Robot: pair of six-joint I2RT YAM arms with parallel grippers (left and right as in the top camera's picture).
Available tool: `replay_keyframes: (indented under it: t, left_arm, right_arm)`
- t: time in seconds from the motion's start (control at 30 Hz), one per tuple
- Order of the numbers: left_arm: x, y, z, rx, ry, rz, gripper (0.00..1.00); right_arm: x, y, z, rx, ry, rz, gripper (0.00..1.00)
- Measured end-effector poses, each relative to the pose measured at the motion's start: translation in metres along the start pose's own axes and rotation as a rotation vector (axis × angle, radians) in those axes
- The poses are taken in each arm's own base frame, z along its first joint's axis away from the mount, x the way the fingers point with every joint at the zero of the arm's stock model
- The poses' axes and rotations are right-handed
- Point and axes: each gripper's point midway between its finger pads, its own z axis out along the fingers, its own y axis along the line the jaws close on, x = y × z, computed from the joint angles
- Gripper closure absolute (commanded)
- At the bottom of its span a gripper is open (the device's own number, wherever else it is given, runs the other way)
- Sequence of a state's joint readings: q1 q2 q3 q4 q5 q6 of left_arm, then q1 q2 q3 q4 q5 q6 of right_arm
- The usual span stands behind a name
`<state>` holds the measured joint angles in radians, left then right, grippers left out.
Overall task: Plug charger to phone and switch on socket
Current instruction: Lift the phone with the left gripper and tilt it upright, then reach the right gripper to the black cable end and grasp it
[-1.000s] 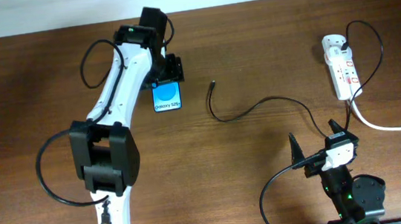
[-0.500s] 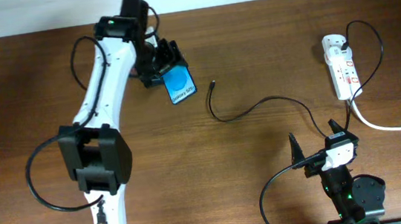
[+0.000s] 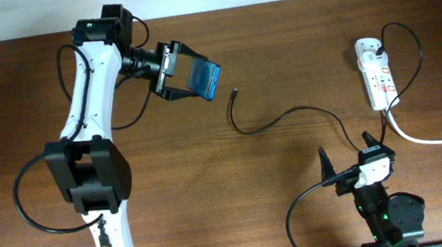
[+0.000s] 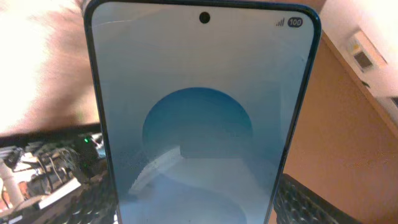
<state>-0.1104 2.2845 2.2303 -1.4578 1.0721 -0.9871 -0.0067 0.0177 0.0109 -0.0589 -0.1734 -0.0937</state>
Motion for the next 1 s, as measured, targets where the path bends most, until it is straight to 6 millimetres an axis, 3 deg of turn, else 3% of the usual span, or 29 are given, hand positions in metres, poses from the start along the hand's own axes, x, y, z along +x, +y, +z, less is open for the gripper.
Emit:
replay_keyframes:
  t: [0.17,0.43,0.7,1.0]
  left_arm:
    - [0.014,-0.012,-0.008,0.079,0.103,-0.080,1.00]
    - [-0.002,-0.012,-0.032,0.122,0.074,-0.189,1.00]
    - [-0.047,0.025,-0.034,-0.058,-0.216,-0.220,1.00]
    - [-0.094,0.070,-0.062,-0.293,-0.566,-0.242,1.00]
  right_arm:
    - [0.000,0.000,0.000,0.000,0.000,0.000,0.02]
    - [0.000,0.000,0.000,0.000,0.000,0.000,0.02]
    - [-0.001,0.001,0.000,-0.009,-0.003,0.025,0.02]
    - [-0.001,0.002,0.000,-0.012,-0.001,0.315,0.02]
